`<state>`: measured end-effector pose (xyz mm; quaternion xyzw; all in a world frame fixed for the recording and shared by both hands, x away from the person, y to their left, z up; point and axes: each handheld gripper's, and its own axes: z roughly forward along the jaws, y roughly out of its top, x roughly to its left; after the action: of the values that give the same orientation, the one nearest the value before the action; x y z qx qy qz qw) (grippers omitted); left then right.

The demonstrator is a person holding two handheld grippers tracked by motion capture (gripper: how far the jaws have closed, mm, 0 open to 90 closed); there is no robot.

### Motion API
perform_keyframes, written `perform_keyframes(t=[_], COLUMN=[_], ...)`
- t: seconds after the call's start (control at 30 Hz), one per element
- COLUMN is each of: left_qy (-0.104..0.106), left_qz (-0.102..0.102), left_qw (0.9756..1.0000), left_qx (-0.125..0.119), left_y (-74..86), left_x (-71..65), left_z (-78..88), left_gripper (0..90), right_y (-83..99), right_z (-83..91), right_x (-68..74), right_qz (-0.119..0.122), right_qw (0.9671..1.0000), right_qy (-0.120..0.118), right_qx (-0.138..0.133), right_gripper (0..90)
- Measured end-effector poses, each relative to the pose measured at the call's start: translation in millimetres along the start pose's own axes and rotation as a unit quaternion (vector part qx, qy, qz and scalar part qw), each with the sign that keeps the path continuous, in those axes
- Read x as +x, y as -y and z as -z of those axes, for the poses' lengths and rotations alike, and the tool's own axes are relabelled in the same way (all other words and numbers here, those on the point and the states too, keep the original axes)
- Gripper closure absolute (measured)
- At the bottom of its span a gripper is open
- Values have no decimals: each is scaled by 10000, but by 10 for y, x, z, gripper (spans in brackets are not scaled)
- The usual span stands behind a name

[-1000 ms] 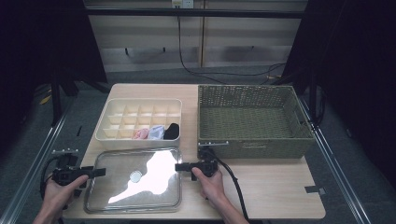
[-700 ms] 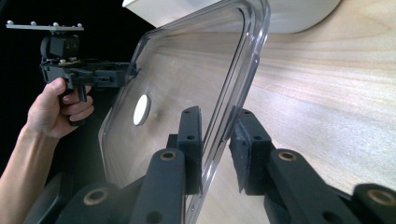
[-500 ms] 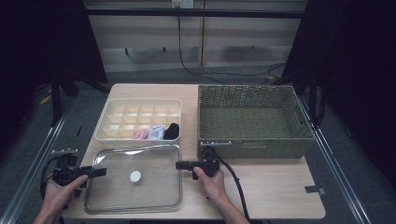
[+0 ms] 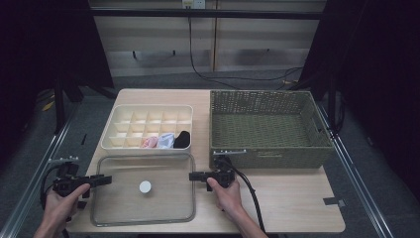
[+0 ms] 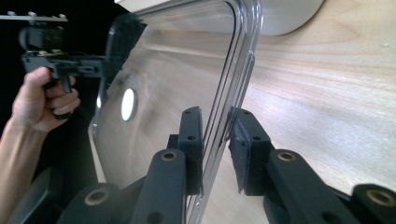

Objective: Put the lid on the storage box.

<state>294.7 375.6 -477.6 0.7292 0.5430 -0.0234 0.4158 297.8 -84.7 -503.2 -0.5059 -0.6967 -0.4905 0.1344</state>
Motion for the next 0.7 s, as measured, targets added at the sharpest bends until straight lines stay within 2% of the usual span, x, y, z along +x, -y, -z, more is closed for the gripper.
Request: perform_keyframes(t=[0.07, 0.13, 0.17, 0.23, 0.3, 0.43, 0.47, 0.7], left_qy=[-27, -52, -32, -40, -47, -39, -39, -1], left_qz=[-1, -101, -48, -132, -124, -86, -167, -201], left_qw=[10000, 9999, 10000, 9999, 9999, 9999, 9998, 9995], left_qx=[-3, 99, 41, 46, 56, -74, -87, -257], left_y=[-5, -21, -22, -27, -32, -35, -39, -84], left_x=[-18, -13, -20, -20, -37, -77, -81, -154], left_z=[3, 9, 5, 14, 14, 23, 37, 95], left_gripper=[514, 515, 519, 524, 526, 534, 537, 566], right_y=[-8, -22, -30, -45, -40, -42, -43, -66], right_z=[3, -8, -9, -4, -7, 15, 26, 131], right_x=[11, 27, 31, 33, 40, 73, 84, 173], right_qz=[10, 59, 67, 46, 45, 109, 144, 217], right_qw=[10000, 9998, 9998, 9998, 9997, 9996, 9995, 9994], right_qy=[33, 144, 164, 153, 217, 252, 265, 266], right_qx=[41, 104, 112, 73, 85, 81, 64, -57], right_gripper=[743, 732, 731, 725, 713, 703, 703, 714])
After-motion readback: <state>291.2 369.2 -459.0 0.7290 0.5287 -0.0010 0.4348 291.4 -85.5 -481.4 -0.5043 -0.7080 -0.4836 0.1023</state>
